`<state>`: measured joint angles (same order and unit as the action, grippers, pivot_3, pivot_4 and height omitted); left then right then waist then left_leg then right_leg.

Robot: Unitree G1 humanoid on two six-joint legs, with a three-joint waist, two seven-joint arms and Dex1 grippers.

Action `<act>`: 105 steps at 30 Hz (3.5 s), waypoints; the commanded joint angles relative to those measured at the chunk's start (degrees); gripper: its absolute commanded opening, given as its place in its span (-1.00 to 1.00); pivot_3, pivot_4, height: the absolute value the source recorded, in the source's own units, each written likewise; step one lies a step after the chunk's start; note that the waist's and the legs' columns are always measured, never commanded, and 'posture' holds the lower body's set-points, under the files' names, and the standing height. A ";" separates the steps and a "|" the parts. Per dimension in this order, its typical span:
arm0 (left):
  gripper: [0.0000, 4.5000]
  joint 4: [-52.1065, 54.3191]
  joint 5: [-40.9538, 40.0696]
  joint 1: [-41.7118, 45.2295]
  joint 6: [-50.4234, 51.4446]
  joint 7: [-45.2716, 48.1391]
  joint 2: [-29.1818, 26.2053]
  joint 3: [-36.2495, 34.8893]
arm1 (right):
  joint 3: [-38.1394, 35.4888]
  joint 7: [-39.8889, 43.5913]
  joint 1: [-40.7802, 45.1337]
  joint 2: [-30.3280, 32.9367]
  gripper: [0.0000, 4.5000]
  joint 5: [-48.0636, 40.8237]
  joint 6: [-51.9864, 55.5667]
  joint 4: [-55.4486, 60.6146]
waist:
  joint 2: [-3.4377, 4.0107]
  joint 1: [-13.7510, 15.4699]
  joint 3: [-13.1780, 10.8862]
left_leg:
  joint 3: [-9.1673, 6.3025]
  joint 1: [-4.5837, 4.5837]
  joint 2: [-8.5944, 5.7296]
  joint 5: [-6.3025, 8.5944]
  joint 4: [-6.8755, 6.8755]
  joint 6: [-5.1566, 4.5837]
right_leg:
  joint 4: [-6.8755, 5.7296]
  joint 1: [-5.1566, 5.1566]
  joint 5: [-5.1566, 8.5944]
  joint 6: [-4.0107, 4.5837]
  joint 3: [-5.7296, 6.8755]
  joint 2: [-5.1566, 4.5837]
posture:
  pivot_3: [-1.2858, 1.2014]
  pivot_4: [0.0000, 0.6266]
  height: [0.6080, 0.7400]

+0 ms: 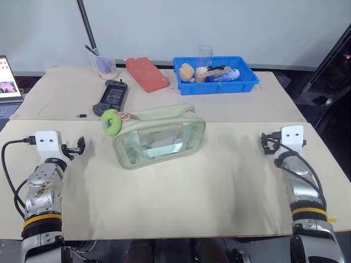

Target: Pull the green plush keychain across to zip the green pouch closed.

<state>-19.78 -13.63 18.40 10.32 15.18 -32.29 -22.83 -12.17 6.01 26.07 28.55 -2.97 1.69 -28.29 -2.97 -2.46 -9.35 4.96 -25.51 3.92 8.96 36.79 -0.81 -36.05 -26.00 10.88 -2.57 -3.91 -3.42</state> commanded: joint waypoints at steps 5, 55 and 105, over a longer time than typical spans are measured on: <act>1.00 6.54 -5.43 1.21 1.62 4.67 -4.25 -4.53 | -1.39 2.88 2.96 4.21 0.99 -0.18 -1.03 1.76 | 0.00 -0.02 0.00 | 0.00 0.00 0.00 0.00 0.00 0.00 | 0.00 0.00 0.00 0.00 0.00 0.00 | 0.03 -0.52 1.00; -0.99 27.89 3.09 29.54 -7.85 54.38 -14.51 37.11 | 5.80 52.39 14.63 26.23 1.00 -34.18 41.81 49.09 | 0.24 2.16 -0.03 | -0.08 -0.11 -0.02 0.02 0.09 -0.06 | -0.02 -0.06 0.39 0.39 0.02 0.06 | 0.03 -0.52 1.00; 1.00 20.55 -19.98 17.09 30.51 33.22 -13.47 3.36 | 15.55 51.83 9.48 17.30 -0.97 -20.67 30.01 45.95 | 0.19 2.17 -0.04 | -0.08 -0.09 0.00 0.01 0.18 -0.04 | -0.08 -0.04 0.31 0.20 0.03 0.08 | 0.03 -0.52 1.00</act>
<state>-0.83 -33.36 36.22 41.94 48.08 -45.54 -19.21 4.87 57.47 34.55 45.54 -23.65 32.99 17.05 -2.77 -0.29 -9.39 4.88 -25.59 3.92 8.97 36.96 -0.85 -36.12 -26.04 11.19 -2.38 -3.88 -3.35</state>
